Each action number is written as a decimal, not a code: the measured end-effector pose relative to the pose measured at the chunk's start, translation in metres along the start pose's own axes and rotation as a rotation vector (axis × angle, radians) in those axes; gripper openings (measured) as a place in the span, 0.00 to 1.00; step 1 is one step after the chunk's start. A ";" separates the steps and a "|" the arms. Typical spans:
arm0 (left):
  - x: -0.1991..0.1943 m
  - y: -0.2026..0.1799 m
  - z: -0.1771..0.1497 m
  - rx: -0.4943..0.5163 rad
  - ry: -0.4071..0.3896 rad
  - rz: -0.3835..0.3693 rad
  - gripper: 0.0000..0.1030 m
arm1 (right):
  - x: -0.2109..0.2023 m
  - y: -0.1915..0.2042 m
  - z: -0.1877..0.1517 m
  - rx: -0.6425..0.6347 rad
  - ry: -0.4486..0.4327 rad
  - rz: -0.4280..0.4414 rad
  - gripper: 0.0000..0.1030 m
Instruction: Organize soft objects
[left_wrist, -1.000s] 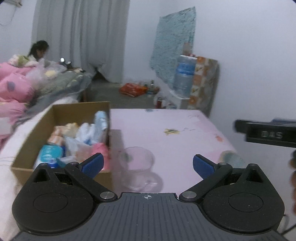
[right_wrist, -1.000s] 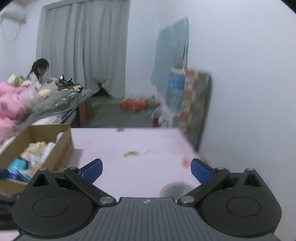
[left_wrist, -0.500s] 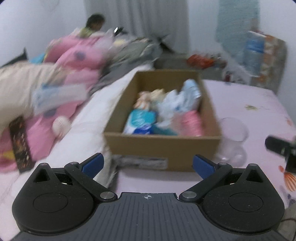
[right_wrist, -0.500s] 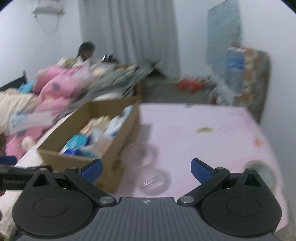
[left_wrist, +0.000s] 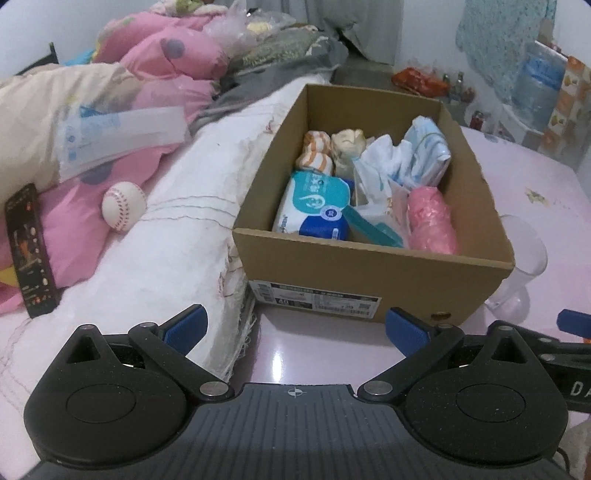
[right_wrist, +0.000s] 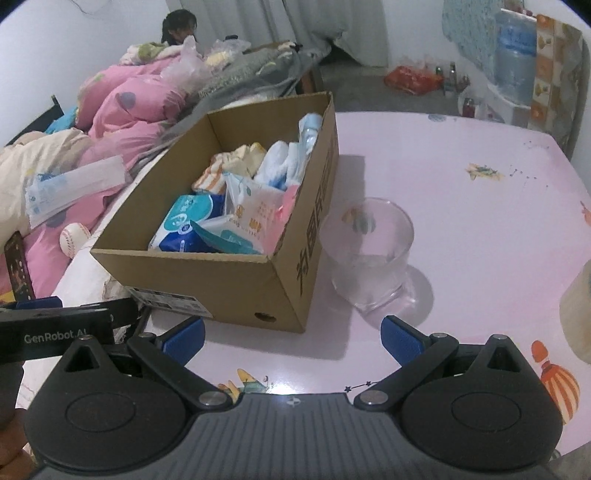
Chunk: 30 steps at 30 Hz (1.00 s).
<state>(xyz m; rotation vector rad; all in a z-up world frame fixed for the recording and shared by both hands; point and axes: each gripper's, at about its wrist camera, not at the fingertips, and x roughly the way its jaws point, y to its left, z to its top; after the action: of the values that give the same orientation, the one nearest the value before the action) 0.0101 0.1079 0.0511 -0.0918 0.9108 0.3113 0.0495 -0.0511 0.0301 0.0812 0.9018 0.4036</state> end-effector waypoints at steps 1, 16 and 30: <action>0.002 0.001 0.001 0.004 0.008 -0.008 1.00 | 0.003 0.002 0.000 -0.004 0.005 -0.005 0.69; 0.017 0.019 0.004 -0.005 0.054 -0.028 1.00 | 0.021 0.023 0.014 -0.046 0.017 -0.058 0.69; 0.022 0.033 0.002 -0.014 0.057 -0.029 1.00 | 0.027 0.037 0.017 -0.074 0.030 -0.083 0.69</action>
<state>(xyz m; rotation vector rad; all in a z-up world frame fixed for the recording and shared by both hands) 0.0144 0.1445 0.0371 -0.1269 0.9636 0.2889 0.0659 -0.0051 0.0296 -0.0299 0.9156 0.3606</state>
